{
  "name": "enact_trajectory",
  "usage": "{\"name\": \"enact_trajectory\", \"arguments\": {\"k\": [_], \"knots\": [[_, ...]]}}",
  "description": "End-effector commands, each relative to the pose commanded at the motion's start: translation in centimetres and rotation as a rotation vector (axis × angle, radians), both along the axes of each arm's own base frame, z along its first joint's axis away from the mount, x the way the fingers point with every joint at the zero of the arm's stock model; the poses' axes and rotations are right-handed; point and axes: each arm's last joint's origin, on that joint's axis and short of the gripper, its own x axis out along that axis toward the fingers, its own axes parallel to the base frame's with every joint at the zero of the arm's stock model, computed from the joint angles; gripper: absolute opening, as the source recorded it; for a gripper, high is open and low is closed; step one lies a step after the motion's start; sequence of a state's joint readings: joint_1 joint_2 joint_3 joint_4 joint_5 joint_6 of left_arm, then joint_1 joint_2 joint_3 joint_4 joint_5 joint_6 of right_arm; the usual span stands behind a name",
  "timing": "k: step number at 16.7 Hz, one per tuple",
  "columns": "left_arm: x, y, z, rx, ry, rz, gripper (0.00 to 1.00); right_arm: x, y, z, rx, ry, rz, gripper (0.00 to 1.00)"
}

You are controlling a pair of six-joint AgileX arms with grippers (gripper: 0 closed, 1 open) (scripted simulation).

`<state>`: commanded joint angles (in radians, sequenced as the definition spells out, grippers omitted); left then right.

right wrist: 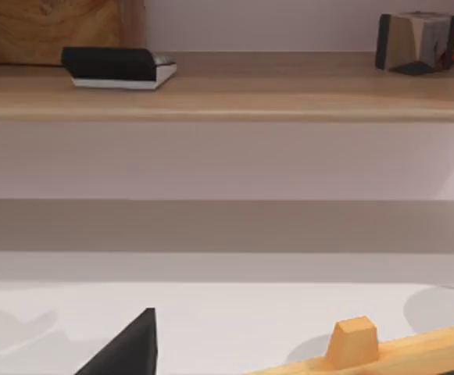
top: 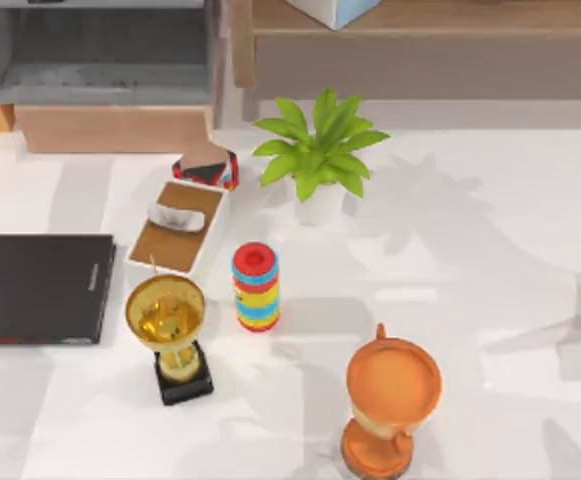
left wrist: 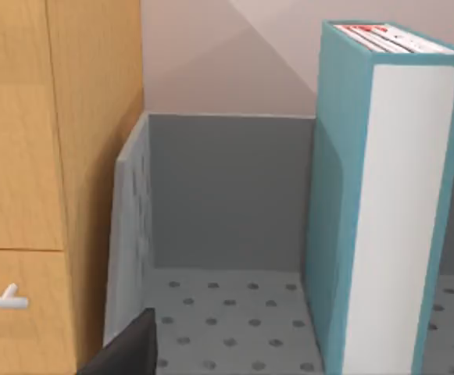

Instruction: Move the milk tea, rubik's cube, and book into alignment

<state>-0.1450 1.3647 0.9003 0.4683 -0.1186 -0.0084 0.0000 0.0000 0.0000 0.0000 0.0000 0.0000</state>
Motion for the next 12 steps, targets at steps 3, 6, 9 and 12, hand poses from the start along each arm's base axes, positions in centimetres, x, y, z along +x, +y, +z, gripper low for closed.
{"name": "enact_trajectory", "arguments": {"k": [3, 6, 9, 12], "knots": [[6.2, -1.8, -2.2, 0.001, 0.018, -0.001, 1.0, 0.0, 0.0, 0.0, 0.0, 0.0, 0.0, 1.0], [10.1, -3.1, -4.3, 0.0, 0.015, -0.002, 1.0, 0.0, 0.0, 0.0, 0.0, 0.0, 0.0, 1.0], [11.8, -3.9, -5.3, -0.001, 0.008, -0.003, 1.0, 0.0, 0.0, 0.0, 0.0, 0.0, 0.0, 1.0], [12.0, -3.9, -5.4, -0.002, 0.007, -0.003, 1.0, 0.0, 0.0, 0.0, 0.0, 0.0, 0.0, 1.0]]}}
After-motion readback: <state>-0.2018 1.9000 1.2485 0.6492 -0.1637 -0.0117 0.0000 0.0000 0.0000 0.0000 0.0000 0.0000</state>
